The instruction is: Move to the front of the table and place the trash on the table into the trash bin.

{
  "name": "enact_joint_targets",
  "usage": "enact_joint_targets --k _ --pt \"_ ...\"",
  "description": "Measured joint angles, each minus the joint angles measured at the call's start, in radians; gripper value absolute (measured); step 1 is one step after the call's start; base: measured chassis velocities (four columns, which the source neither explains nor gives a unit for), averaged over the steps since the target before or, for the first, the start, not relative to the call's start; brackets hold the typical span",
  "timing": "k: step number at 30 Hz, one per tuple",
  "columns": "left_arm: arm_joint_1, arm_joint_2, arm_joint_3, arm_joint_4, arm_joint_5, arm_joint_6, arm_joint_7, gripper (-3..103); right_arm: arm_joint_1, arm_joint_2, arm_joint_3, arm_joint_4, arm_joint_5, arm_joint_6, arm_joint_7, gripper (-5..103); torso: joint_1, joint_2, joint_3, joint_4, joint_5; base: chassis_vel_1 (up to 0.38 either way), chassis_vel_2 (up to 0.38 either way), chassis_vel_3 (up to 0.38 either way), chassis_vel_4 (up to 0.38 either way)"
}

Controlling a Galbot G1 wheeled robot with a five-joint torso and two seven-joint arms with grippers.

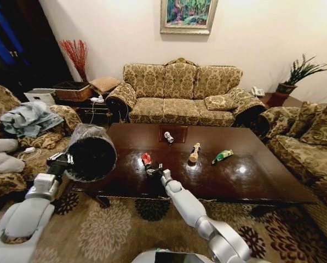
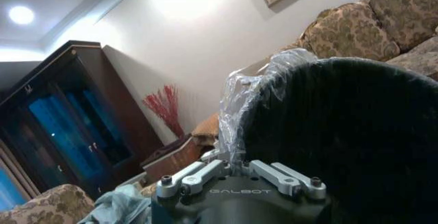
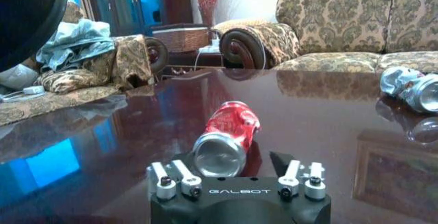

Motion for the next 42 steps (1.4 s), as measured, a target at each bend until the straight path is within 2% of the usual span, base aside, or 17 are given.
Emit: enact_joint_targets --k 3,6,8,10,12,14,17,20,24,26,31,32,33,35,37,38,42 --pt "0.000 0.001 0.001 0.000 0.000 0.000 0.000 2 0.004 0.000 0.000 -0.011 0.002 0.006 -0.010 71 0.000 0.000 0.000 0.0000 0.0000 0.000 0.000 0.000 0.000" --pt "-0.001 0.001 0.004 0.004 -0.003 0.000 0.001 2 0.010 0.000 0.001 -0.020 0.008 0.011 -0.029 48 0.000 0.000 0.000 -0.0001 0.0000 0.000 0.000 0.000 0.000" --pt "0.000 0.000 0.004 0.004 -0.003 0.000 0.001 2 0.011 0.000 0.002 -0.021 0.008 0.012 -0.031 44 0.000 0.000 0.000 -0.0001 0.0000 0.000 0.000 0.000 0.000" --pt "0.002 -0.001 0.005 0.005 -0.004 0.000 0.001 2 0.016 0.000 0.004 -0.026 0.010 0.015 -0.040 33 0.000 0.000 0.000 0.0000 0.0000 0.000 0.000 0.000 0.000" --pt "0.003 -0.001 0.005 0.006 -0.004 0.000 0.001 2 0.016 0.000 0.005 -0.026 0.010 0.016 -0.041 33 0.000 0.000 0.000 0.0000 0.0000 0.000 0.000 0.000 0.000" --pt "0.003 0.002 0.005 0.008 -0.004 0.000 0.002 2 0.012 0.000 0.008 -0.015 0.006 0.019 -0.042 16 0.000 0.000 0.000 0.0000 0.0000 0.000 0.000 0.000 0.000" --pt "0.001 0.005 0.009 0.012 -0.005 0.000 0.002 2 -0.003 0.000 0.018 0.010 -0.020 0.033 -0.047 11 0.000 0.000 0.000 0.0000 0.0001 0.000 0.000 0.000 0.000" --pt "-0.003 0.005 0.017 0.017 -0.005 -0.002 0.003 2 -0.023 0.000 0.049 0.036 -0.096 0.070 -0.048 0 0.000 0.000 0.000 0.0000 0.0000 0.000 0.000 0.000 0.000" --pt "-0.009 0.007 0.037 0.017 -0.006 -0.003 0.003 2 -0.062 0.000 0.110 0.107 -0.188 0.140 -0.041 21 0.000 0.000 0.000 -0.0001 0.0000 0.000 0.000 0.000 0.000" --pt "-0.010 0.008 0.041 0.018 -0.007 -0.003 0.003 2 -0.071 0.000 0.113 0.126 -0.189 0.142 -0.036 21 0.000 0.000 0.000 -0.0001 -0.0001 0.000 0.000 0.000 0.000" --pt "-0.028 0.007 0.060 0.028 -0.011 -0.003 0.003 2 -0.137 0.000 0.119 0.290 -0.180 0.066 -0.015 42 0.000 0.000 0.000 0.0000 0.0000 0.000 0.000 0.000 0.000" --pt "-0.029 0.006 0.063 0.029 -0.011 -0.003 0.003 2 -0.143 0.000 0.122 0.307 -0.178 0.057 -0.015 42 0.000 0.000 0.000 0.0001 0.0000 0.000 0.000 0.000 0.000" --pt "-0.031 0.002 0.068 0.029 -0.011 -0.003 0.003 2 -0.153 0.000 0.123 0.340 -0.171 0.042 -0.016 54 0.000 0.000 0.000 0.0000 0.0000 0.000 0.000 0.000 0.000" --pt "-0.032 0.000 0.071 0.029 -0.011 -0.003 0.003 2 -0.157 0.000 0.123 0.354 -0.167 0.037 -0.017 54 0.000 0.000 0.000 0.0000 0.0000 0.000 0.000 0.000 0.000" --pt "-0.034 -0.002 0.072 0.029 -0.011 -0.003 0.004 2 -0.162 0.000 0.120 0.368 -0.163 0.033 -0.019 65 0.000 0.000 0.000 0.0000 0.0000 0.000 0.000 0.000 0.000" --pt "-0.034 -0.002 0.072 0.029 -0.011 -0.003 0.004 2 -0.162 0.000 0.120 0.368 -0.163 0.033 -0.019 65 0.000 0.000 0.000 0.0000 0.0000 0.000 0.000 0.000 0.000" --pt "-0.034 -0.001 0.070 0.028 -0.012 -0.005 0.004 2 -0.161 0.000 0.113 0.359 -0.163 0.032 -0.022 86 0.000 0.000 0.000 0.0000 0.0000 -0.010 0.013 0.011 -0.006"
